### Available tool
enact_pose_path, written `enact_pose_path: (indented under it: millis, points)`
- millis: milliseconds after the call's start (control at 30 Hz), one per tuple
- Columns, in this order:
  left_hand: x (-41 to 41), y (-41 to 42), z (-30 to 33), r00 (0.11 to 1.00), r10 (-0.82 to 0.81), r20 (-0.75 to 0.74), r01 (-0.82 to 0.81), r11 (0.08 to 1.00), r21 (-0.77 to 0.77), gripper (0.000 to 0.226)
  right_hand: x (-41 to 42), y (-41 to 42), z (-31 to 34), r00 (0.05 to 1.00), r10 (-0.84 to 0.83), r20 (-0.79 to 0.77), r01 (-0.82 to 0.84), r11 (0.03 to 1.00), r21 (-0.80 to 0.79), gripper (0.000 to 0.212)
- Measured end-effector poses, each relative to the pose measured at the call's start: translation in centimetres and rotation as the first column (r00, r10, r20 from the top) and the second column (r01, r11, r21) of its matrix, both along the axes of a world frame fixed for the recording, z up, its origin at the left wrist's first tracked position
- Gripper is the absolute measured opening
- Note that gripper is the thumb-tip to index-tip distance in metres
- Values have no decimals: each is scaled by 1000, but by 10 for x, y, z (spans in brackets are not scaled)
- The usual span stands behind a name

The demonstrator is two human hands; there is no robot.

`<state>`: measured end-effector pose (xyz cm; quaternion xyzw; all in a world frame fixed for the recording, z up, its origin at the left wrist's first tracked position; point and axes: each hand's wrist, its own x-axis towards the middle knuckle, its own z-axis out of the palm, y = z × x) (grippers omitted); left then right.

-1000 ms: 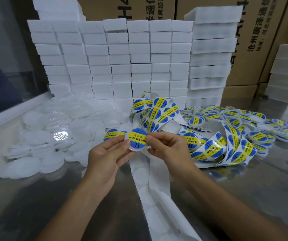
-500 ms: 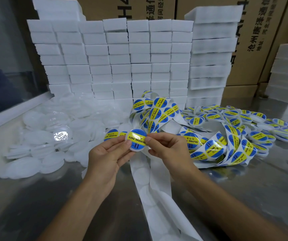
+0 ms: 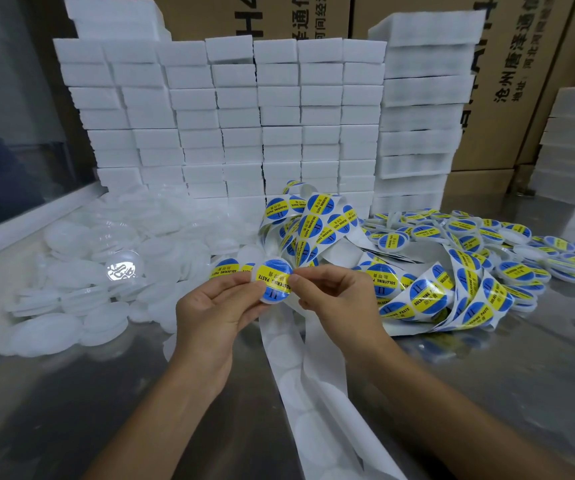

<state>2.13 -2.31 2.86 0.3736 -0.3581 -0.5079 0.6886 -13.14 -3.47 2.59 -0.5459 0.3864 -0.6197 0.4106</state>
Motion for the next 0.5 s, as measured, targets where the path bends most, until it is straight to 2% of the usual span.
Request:
enact_pose_path:
  millis: [367,500]
  points:
    - [-6,6,2,996,-14,93,23,995,-92,13,-1,-5,-2,992,-113,-54,113,994,-15,12]
    - [-6,5,3,997,-59,49,63,995,-83,15,-1,-7,-6,971,-193,-138,184,980,-77,8]
